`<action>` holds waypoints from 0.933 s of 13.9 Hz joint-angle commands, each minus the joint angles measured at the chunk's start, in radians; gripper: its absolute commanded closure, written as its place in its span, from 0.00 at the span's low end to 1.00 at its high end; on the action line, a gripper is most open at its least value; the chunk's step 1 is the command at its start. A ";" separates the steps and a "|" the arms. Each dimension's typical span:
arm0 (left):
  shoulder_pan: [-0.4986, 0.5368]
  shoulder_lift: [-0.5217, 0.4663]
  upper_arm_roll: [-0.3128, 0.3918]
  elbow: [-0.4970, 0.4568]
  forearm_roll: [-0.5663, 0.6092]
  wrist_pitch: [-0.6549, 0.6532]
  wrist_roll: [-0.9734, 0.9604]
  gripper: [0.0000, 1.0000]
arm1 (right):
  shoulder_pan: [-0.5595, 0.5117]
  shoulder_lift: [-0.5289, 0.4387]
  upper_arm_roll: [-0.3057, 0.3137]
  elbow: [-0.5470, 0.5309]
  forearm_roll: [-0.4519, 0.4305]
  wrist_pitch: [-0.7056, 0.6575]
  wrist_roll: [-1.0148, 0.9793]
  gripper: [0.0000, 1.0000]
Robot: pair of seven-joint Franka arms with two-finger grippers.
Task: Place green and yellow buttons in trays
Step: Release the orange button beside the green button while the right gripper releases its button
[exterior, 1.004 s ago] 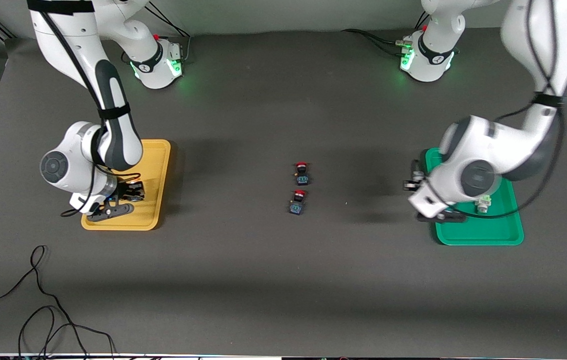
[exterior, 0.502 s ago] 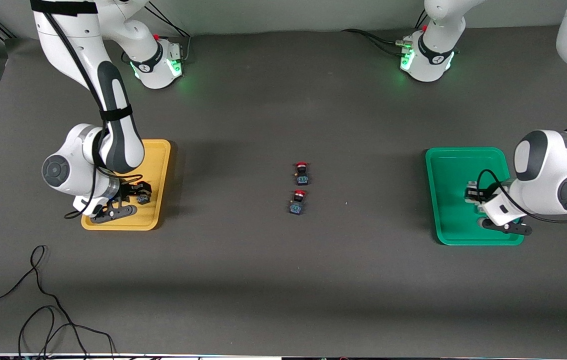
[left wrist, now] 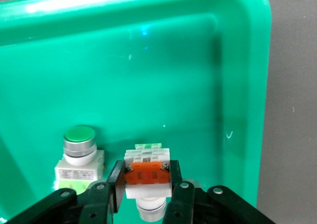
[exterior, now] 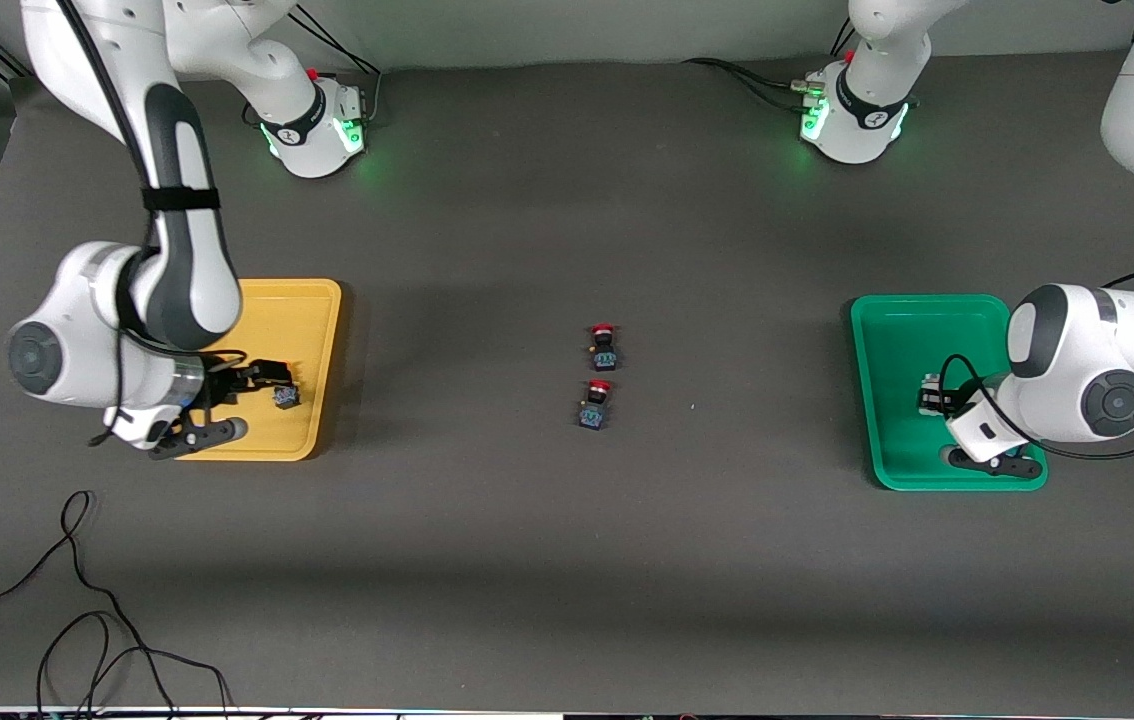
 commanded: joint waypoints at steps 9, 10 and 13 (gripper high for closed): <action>-0.022 -0.003 0.004 -0.002 0.020 0.001 -0.055 0.00 | -0.005 -0.170 0.005 0.290 -0.222 -0.330 0.210 0.00; -0.020 -0.009 0.004 0.004 0.020 -0.013 -0.052 0.00 | -0.019 -0.191 0.007 0.287 -0.225 -0.331 0.216 0.00; -0.020 -0.104 -0.009 0.044 0.008 -0.138 -0.051 0.00 | -0.207 -0.266 0.190 0.282 -0.280 -0.338 0.233 0.00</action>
